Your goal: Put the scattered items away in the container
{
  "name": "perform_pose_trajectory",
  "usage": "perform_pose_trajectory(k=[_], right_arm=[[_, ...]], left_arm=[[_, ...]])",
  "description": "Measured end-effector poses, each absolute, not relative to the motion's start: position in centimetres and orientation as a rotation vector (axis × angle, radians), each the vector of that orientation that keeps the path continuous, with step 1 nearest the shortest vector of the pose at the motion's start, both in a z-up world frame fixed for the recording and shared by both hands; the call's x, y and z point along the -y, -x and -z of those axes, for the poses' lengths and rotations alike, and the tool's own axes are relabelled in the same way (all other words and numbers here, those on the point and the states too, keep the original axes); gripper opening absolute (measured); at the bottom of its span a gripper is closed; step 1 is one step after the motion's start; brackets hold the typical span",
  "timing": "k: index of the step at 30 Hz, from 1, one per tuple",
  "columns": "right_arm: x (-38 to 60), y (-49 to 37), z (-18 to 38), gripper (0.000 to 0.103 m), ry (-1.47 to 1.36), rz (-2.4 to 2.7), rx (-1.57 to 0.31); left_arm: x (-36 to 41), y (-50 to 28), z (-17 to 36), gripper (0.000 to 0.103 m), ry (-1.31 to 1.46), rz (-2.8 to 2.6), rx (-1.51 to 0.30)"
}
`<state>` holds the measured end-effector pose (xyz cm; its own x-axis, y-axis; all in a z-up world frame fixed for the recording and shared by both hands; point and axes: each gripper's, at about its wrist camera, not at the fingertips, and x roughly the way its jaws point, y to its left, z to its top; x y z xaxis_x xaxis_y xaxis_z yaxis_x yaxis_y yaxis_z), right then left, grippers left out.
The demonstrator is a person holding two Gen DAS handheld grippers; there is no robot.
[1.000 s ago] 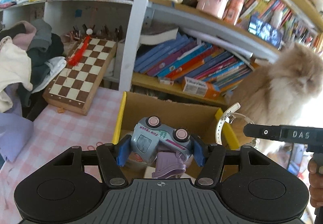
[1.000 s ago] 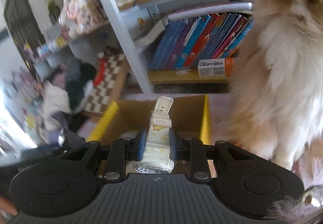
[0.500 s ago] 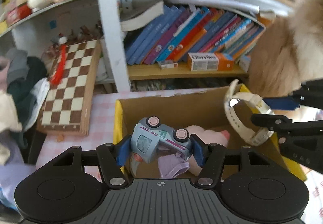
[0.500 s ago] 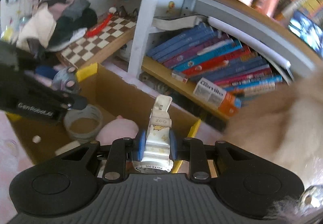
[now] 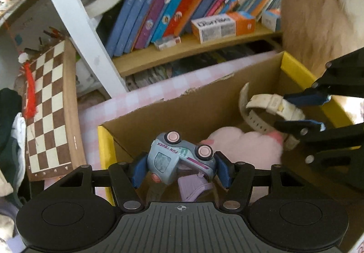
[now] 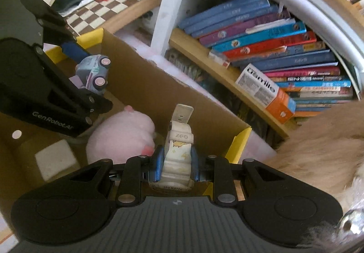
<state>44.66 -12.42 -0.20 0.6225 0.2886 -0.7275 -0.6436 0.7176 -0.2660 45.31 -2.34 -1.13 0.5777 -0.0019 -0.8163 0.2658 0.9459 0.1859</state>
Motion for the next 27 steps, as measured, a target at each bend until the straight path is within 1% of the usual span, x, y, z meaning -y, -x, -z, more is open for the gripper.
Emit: perform_pose_trajectory(k=[10, 15, 16, 18, 19, 21, 26, 27], right_arm=[[12.2, -46.7, 1.7, 0.024, 0.517, -0.594, -0.783], [12.2, -46.8, 1.7, 0.025, 0.494, -0.59, -0.778], [12.3, -46.9, 1.5, 0.031, 0.483, -0.59, -0.777], [12.4, -46.7, 1.1, 0.037, 0.476, -0.584, -0.758], [12.5, -46.5, 0.9, 0.04, 0.478, -0.584, -0.748], [12.8, -46.2, 0.5, 0.043, 0.469, -0.588, -0.736], [13.9, -45.2, -0.9, 0.049, 0.422, -0.582, -0.709], [14.2, -45.0, -1.2, 0.051, 0.403, -0.583, -0.7]], left_arm=[[2.7, -47.5, 2.3, 0.061, -0.333, 0.163, -1.0], [3.0, -48.2, 2.5, 0.062, -0.349, 0.161, -1.008], [3.0, -48.3, 2.5, 0.062, -0.353, 0.16, -1.012], [3.1, -48.3, 2.6, 0.063, -0.358, 0.154, -1.013], [3.1, -48.3, 2.7, 0.067, -0.358, 0.15, -1.012], [3.2, -48.2, 2.6, 0.074, -0.364, 0.132, -1.009], [3.0, -46.7, 1.0, 0.078, -0.373, 0.131, -0.96], [3.0, -46.2, 0.5, 0.081, -0.375, 0.13, -0.944]])
